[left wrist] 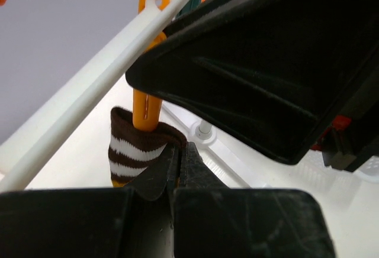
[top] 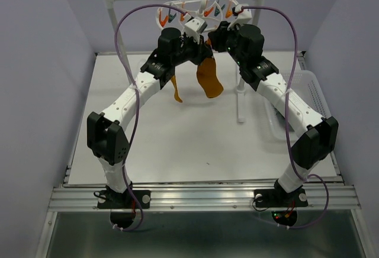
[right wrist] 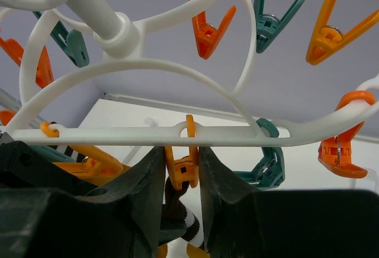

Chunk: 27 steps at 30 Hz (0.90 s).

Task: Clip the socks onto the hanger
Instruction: Clamp the sock onto the hanger.

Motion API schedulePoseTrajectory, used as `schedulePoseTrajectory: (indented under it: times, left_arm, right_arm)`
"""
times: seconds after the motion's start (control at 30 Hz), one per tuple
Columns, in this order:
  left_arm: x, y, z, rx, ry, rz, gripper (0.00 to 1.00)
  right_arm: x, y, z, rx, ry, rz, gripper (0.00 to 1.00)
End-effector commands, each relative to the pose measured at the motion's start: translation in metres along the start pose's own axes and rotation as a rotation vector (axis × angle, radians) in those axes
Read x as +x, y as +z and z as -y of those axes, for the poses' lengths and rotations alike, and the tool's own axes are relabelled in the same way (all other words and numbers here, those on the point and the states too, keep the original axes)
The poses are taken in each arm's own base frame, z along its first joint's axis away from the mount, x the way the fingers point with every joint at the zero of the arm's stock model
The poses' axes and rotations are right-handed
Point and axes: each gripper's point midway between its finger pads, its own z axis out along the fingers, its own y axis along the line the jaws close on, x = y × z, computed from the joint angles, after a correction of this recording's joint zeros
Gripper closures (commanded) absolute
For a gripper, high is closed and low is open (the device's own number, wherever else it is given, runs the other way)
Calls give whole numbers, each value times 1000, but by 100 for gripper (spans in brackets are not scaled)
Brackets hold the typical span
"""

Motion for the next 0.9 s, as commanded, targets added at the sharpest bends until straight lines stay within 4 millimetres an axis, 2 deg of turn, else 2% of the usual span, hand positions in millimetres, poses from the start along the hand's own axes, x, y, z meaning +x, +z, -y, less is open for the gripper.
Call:
schedulePoseTrajectory:
  times: [0.0,0.13,0.3,0.43,0.47,0.73,0.87]
  left_arm:
    - [-51,-2,8,18,32,130,100]
    - [-53,1,5,-1,19,135,100]
    - [-55,2,5,-17,30,140,100]
    - [-55,2,-6,-80,23,136,100]
    - [-56,2,-6,-82,23,136,100]
    - [-69,-1,-2,-75,35,161,100]
    - [-76,-5,-4,-90,48,173,100]
  right_arm:
    - [31,5,9,34,8,-105,99]
    - [39,6,9,52,1,-132,99]
    - [43,7,18,101,-8,-139,99]
    - [42,5,26,154,-40,-135,99]
    - [44,5,22,150,-46,-137,99]
    - [61,9,22,157,-62,-176,99]
    - [62,9,28,187,-80,-177,99]
